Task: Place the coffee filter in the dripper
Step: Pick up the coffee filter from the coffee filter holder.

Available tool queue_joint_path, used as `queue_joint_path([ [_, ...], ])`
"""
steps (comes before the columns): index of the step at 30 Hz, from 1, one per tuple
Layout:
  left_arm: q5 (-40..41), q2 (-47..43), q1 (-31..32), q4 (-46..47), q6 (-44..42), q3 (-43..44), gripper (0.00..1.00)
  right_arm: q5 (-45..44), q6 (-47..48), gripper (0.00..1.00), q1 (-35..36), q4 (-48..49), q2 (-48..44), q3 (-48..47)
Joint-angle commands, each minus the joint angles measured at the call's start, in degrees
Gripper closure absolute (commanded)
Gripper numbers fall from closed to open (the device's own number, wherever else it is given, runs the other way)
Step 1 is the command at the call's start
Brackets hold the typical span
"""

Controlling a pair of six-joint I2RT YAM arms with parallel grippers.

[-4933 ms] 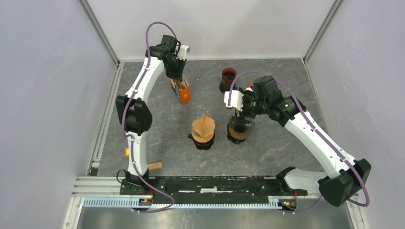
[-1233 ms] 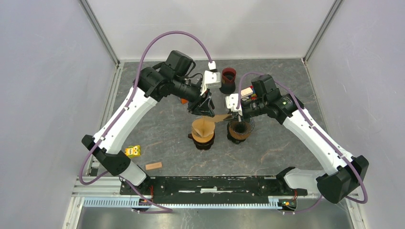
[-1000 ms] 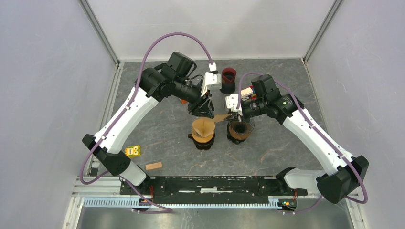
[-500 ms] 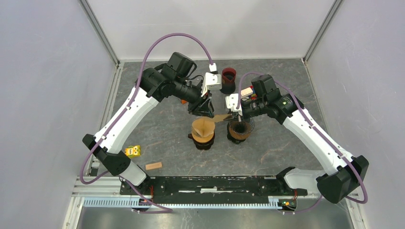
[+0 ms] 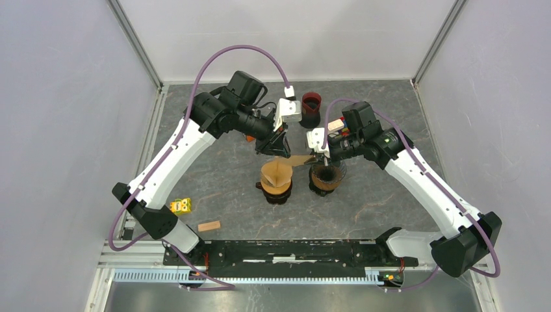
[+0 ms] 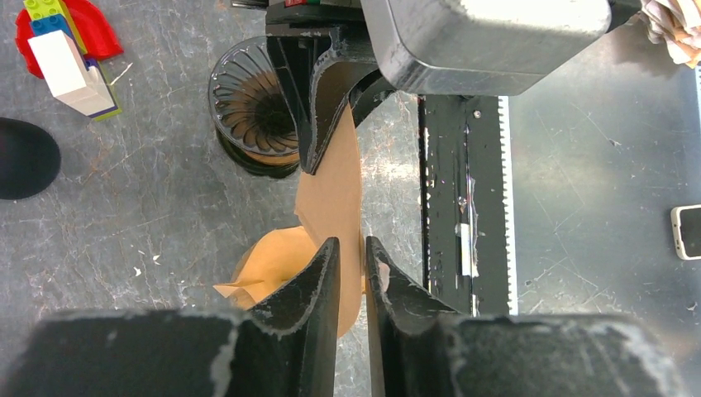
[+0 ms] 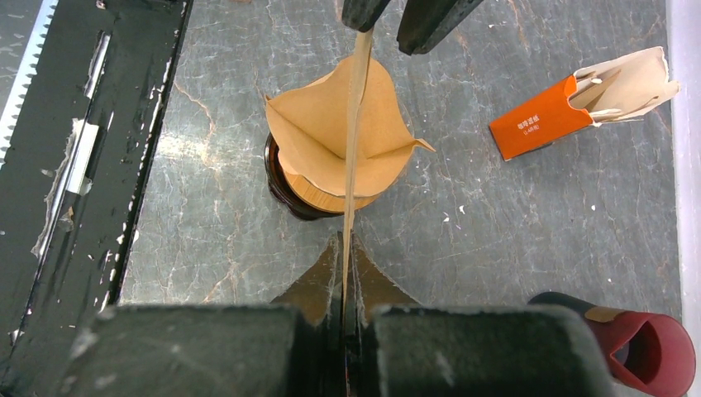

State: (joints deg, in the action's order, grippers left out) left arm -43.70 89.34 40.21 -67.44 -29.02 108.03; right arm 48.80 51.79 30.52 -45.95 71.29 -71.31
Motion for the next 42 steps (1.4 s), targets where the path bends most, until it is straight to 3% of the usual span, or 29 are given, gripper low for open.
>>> queue_joint_path([
  [1, -0.92, 0.18, -0.39, 0.03, -0.44, 0.82, 0.77, -0.32, 1.47, 1.00, -0.03, 0.16, -0.79, -0.51],
  [5, -1.99, 0.89, -0.69, -1.34, -0.81, 2.23, 0.79, -0.67, 1.70, 1.00, -0.03, 0.29, -0.67, -0.11],
  [13, -5.84, 2.74, -1.44, -4.43, -0.98, 3.90, 0.98, -1.31, 1.54, 1.00, -0.07, 0.78, -0.79, -0.15],
  [42, -8.69, 3.89, -2.02, -4.54, -0.06, 3.20, 0.93, -3.09, 1.12, 1.00, 0.06, 1.84, -1.83, 0.82],
])
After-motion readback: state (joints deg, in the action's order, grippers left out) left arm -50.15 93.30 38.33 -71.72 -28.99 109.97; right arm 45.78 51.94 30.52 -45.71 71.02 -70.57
